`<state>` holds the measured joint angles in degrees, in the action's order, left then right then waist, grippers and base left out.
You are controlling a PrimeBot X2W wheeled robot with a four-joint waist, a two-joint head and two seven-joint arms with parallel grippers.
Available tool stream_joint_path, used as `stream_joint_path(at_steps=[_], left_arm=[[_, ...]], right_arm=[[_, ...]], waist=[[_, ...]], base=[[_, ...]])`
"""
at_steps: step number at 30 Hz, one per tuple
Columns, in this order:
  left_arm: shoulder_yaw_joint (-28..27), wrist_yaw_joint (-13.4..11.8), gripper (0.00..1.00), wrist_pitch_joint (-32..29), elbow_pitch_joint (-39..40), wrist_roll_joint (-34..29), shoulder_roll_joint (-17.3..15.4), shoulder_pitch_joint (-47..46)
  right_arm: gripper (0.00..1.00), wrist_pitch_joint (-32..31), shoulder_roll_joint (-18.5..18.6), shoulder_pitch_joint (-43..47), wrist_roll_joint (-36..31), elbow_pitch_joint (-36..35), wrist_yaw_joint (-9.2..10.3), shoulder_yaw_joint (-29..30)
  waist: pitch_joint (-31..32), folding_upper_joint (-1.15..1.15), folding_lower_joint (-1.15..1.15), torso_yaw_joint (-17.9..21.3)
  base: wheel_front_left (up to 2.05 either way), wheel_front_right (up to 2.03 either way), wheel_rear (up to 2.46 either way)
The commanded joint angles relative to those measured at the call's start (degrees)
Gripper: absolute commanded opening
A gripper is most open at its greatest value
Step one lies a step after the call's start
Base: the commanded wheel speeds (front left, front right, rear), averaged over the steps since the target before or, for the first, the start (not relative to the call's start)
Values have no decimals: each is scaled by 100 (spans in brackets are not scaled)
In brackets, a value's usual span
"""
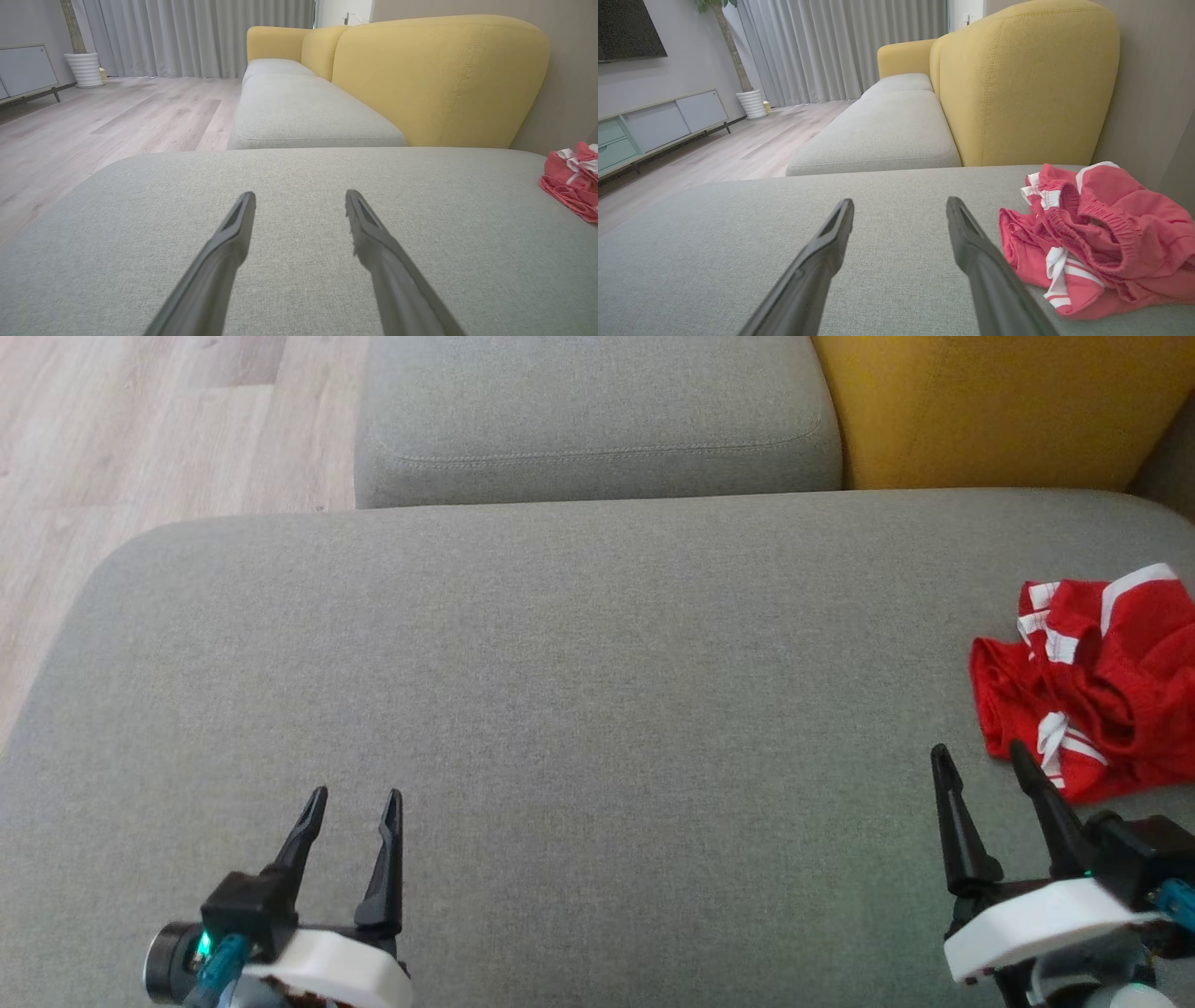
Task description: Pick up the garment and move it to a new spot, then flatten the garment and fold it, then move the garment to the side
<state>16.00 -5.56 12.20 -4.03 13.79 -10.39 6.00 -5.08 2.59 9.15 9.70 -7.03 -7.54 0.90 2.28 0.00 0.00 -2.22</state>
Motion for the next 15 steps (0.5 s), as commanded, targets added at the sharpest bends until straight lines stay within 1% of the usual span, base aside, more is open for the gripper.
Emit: stream_joint_path(at_steps=[1, 15], left_arm=[[-177, -50, 100, 16, 198, 7, -82, -179], [-167, -95, 100, 41, 167, 49, -127, -236]], right_arm=[[100, -9, 30, -95, 45, -244, 5, -93], [100, -48, 29, -101, -59, -257, 5, -67]], waist=[[-2, 0, 0, -3], [-21, 0, 0, -32]], base=[[0, 0, 0], [0, 0, 0]])
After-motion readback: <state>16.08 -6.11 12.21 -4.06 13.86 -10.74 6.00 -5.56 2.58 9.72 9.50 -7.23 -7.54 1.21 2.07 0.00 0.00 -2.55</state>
